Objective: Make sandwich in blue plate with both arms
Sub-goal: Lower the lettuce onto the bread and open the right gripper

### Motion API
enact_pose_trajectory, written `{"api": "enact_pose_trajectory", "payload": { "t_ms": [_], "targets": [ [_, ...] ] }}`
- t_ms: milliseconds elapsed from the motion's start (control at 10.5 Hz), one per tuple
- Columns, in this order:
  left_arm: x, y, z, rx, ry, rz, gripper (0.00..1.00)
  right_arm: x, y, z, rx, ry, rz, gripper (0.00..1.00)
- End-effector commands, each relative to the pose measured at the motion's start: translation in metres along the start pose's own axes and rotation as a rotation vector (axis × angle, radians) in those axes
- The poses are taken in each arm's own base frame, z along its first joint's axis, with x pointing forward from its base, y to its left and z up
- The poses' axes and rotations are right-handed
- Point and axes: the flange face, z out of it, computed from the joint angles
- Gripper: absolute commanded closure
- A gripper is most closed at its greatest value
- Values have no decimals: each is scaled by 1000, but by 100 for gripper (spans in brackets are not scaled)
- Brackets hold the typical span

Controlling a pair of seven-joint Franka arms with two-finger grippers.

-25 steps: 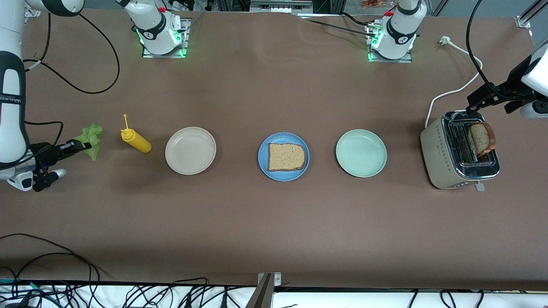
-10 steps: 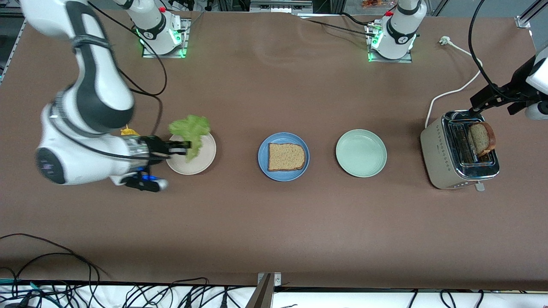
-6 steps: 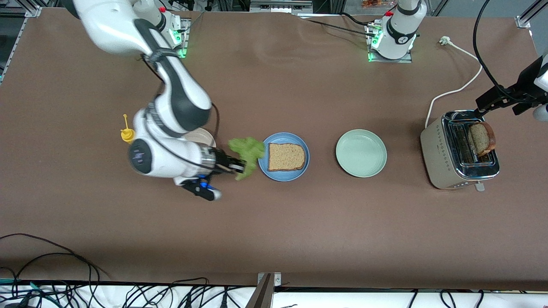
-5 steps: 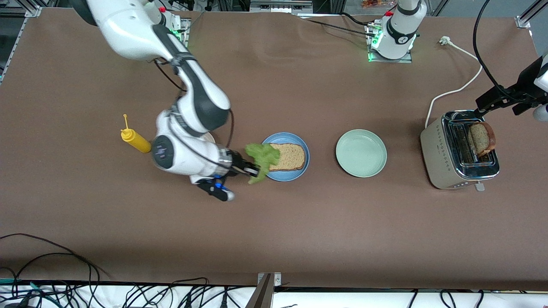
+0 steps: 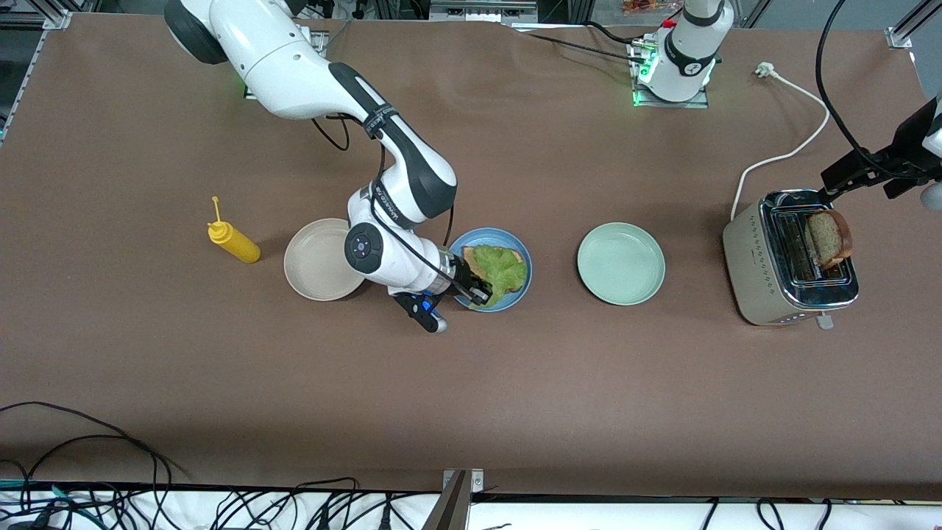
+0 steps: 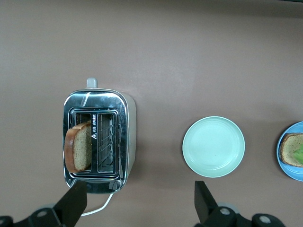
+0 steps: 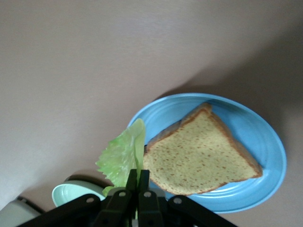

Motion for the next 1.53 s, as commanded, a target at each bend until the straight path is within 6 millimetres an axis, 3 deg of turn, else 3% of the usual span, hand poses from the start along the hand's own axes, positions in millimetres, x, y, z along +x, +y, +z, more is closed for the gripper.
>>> {"api": "enact_pose_trajectory", "payload": {
  "t_ms": [0,287,382,478,574,956,1147,1434],
  "targets": [
    [3,-2,-4,-9,-4,2,0,2,21,23,-55,-22,63,100],
    [3,-2,-4,-10,-4,0,0,-2,30,39,-87,-30,58,100],
    [3,-2,-4,-12,-4,0,0,-1,32,42,-92,-26,56,92],
    [4,-2,-4,-12,-6,0,0,-2,32,43,-95,-23,66,53],
    [4,-3,-3,-12,-6,-2,0,-2,32,44,-102,-2,51,2],
    [4,-4,-3,-13,-6,-5,0,-4,16,4,-147,187,-143,0],
    [4,-5,-3,-15,-6,-6,0,-1,13,-30,-210,269,-211,0],
    [6,-9,0,-15,-12,-14,0,5,19,-92,-394,320,-451,0]
  ]
}}
